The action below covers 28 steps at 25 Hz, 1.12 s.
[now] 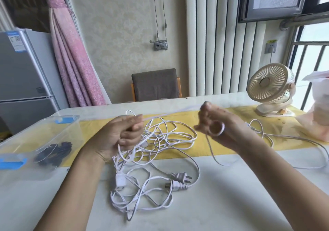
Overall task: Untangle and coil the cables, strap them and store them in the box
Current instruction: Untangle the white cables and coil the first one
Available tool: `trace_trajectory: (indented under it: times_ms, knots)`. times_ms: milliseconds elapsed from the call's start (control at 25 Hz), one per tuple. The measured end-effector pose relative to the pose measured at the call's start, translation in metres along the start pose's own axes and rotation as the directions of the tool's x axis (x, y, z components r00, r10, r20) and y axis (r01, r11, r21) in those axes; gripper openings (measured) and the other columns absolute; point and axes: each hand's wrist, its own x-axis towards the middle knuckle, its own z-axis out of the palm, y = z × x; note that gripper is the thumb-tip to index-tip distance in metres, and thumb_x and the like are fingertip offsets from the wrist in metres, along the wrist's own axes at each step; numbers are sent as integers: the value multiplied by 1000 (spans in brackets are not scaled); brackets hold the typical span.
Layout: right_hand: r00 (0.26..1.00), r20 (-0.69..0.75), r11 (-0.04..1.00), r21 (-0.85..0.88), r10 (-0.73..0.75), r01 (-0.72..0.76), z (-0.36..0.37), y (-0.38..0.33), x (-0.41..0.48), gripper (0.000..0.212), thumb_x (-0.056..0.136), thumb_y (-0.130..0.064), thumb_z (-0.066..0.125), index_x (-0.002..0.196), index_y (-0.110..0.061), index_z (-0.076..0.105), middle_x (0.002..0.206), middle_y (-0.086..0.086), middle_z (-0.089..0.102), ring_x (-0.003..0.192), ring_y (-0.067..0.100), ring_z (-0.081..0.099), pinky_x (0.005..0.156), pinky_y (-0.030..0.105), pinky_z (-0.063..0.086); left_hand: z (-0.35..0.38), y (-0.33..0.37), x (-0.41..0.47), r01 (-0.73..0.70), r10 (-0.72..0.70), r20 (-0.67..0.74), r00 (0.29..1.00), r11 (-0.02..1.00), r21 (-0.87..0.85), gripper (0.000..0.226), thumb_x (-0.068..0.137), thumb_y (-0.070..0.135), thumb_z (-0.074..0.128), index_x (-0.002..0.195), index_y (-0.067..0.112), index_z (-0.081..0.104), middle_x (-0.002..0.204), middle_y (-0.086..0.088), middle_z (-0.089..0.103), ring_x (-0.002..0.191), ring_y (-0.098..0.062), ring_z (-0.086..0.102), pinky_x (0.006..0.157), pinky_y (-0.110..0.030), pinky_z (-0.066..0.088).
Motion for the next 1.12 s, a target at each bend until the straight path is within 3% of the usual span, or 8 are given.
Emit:
trace_trajectory:
  times_ms: [80,160,360,480,600,720,800,1120]
  knots:
    - [974,-204,977,170,-95,131,-22,-15,3,14,70,-24,64,57,-19,59,51,-9,21,38,2,21,39,11,35,-20,6,-2,-22,116,222,968,923,-384,32,98,26,47,76,3,55,51,2,28,45,-15,36,62,-30,51]
    - [899,-405,945,194,-166,263,-48,-27,6,21,78,-23,59,58,-19,59,46,-10,27,33,1,22,35,9,26,-39,10,-4,-13,176,265,948,854,-520,48,104,25,16,91,-2,54,57,-2,30,56,-17,33,78,-33,43]
    - [642,-717,962,-166,-269,218,-77,-27,6,25,97,-22,50,75,-12,57,43,-6,39,31,5,32,38,15,24,-66,0,-4,-164,242,74,968,823,-544,53,105,30,15,101,-1,57,77,-6,44,72,-16,41,75,-25,39]
    - [626,-717,930,-366,-306,36,-80,-20,6,23,94,-28,55,77,-15,63,58,-3,39,44,9,35,45,16,27,-68,0,-7,-190,241,17,970,805,-562,47,105,28,18,114,-1,54,79,-7,43,71,-16,44,62,-20,40]
    - [574,-695,825,-562,-432,-61,-84,-26,-1,20,92,-31,59,79,-18,68,66,-5,50,59,10,40,58,21,31,-58,1,-7,-130,264,148,953,798,-588,45,105,28,15,119,0,48,72,-5,35,57,-14,36,45,-22,28]
    - [448,-619,605,-772,-644,-196,-94,-35,-10,23,90,-31,59,90,-12,72,74,8,62,71,19,53,65,31,39,-23,1,3,-33,213,311,926,868,-496,37,105,23,23,116,1,50,67,-5,36,45,-10,31,39,-21,26]
    - [415,-580,539,-812,-701,-225,-97,-38,-13,24,90,-29,59,92,-8,72,76,14,63,76,28,56,71,36,42,17,-13,14,-39,92,204,975,967,-250,20,95,23,48,102,9,62,59,0,41,38,-6,38,32,-15,28]
    - [511,-411,82,-832,-755,-548,-103,-41,-14,24,90,-23,56,93,-7,72,88,27,65,84,43,56,67,38,38,107,-103,43,244,-237,-63,969,902,357,22,102,27,37,100,18,58,62,1,50,41,-8,44,39,-16,30]
